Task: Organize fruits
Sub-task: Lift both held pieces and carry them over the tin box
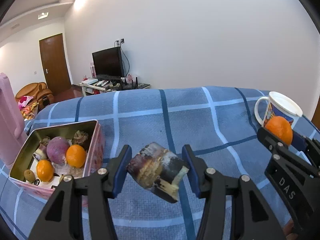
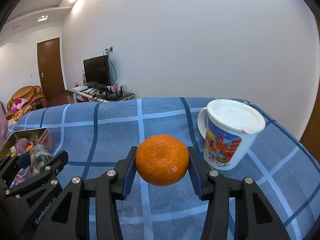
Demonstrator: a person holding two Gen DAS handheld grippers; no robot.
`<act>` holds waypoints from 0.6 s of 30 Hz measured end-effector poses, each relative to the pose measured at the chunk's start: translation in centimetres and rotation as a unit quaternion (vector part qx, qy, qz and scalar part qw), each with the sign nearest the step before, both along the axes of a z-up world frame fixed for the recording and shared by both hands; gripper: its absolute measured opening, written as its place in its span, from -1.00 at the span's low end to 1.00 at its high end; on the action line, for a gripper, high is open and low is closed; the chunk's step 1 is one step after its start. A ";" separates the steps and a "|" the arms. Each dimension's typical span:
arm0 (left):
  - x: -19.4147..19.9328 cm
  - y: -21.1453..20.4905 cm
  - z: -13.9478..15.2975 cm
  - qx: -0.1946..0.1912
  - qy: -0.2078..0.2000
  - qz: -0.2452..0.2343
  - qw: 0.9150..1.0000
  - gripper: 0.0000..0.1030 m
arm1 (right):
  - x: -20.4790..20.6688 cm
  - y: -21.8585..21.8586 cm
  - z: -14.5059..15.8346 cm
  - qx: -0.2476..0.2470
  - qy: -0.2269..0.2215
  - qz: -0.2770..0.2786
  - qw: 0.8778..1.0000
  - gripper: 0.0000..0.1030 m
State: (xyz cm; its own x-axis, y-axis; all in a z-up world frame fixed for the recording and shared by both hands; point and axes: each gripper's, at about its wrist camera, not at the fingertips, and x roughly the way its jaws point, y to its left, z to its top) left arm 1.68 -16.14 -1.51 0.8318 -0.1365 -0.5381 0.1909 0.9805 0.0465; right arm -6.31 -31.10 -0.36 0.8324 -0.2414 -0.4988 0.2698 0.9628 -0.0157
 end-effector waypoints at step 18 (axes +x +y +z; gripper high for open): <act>-4.5 0.6 0.7 0.001 -0.034 -0.025 0.999 0.05 | -4.7 0.8 0.8 0.013 -0.029 -0.022 0.999 -0.03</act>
State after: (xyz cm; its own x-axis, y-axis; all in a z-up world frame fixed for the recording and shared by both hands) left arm -2.78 -15.50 -0.77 0.8583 -0.1774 -0.4815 0.2356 0.9698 0.0626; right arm -11.03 -30.34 0.43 0.8492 -0.2654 -0.4565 0.3109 0.9501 0.0260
